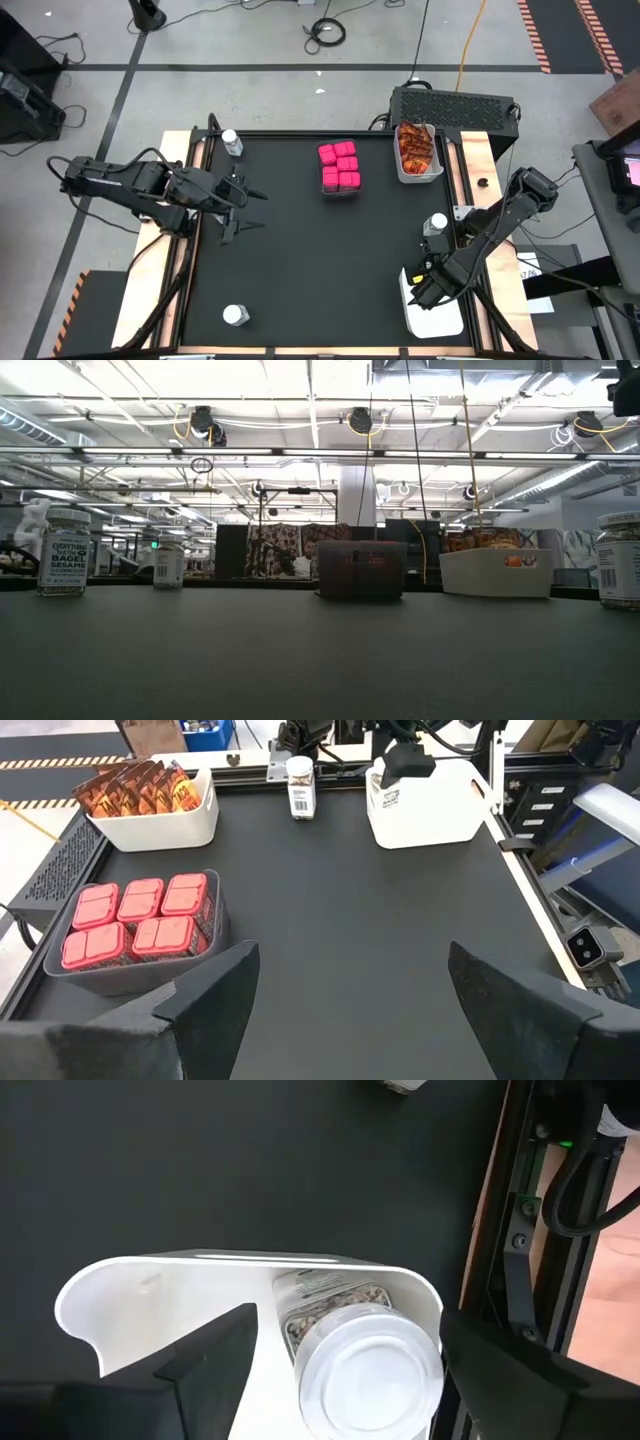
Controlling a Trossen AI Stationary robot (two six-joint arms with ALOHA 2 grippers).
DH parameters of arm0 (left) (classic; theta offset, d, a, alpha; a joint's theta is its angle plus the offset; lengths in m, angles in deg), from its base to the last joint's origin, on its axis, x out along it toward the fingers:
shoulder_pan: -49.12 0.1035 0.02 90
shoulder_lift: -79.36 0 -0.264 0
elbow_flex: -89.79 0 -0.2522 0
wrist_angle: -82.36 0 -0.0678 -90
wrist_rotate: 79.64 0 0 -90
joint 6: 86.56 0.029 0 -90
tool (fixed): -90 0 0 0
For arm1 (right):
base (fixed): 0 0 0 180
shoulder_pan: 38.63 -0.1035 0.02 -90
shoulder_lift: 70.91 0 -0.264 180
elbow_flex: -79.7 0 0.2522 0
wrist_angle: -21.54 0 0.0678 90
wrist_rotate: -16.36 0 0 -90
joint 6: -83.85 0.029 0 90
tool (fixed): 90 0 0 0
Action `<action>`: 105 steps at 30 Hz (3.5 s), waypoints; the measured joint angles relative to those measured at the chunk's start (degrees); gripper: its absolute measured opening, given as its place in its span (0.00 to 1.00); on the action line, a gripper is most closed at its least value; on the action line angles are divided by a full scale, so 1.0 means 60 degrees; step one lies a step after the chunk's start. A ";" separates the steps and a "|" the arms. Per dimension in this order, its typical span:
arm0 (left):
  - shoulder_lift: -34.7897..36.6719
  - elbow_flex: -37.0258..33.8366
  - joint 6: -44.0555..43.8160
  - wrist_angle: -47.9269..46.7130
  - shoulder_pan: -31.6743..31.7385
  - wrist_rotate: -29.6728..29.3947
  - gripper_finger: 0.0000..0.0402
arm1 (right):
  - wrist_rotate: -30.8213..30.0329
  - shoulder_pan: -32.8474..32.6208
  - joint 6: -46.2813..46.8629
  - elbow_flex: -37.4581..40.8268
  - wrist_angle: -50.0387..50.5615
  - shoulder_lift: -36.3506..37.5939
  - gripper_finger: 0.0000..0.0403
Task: Sort spices by type
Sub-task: Put the white seasoning bottle into the bottom white bin
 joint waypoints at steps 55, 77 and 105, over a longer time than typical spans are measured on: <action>0.0004 -0.3537 -0.4269 -0.5712 0.4994 0.0980 0.82 | -0.4273 0.2565 -0.9225 -0.2889 -0.6682 -0.0817 0.70; -0.1242 -0.3541 -0.3784 -0.5786 0.4986 0.1268 0.82 | -0.4321 0.2630 -0.9436 -0.2889 -0.6643 -0.0809 0.70; -0.1497 -0.2989 -0.2976 -0.5798 0.4917 0.2445 0.52 | -0.4289 0.2985 -0.9709 -0.2889 -0.6640 -0.0801 0.70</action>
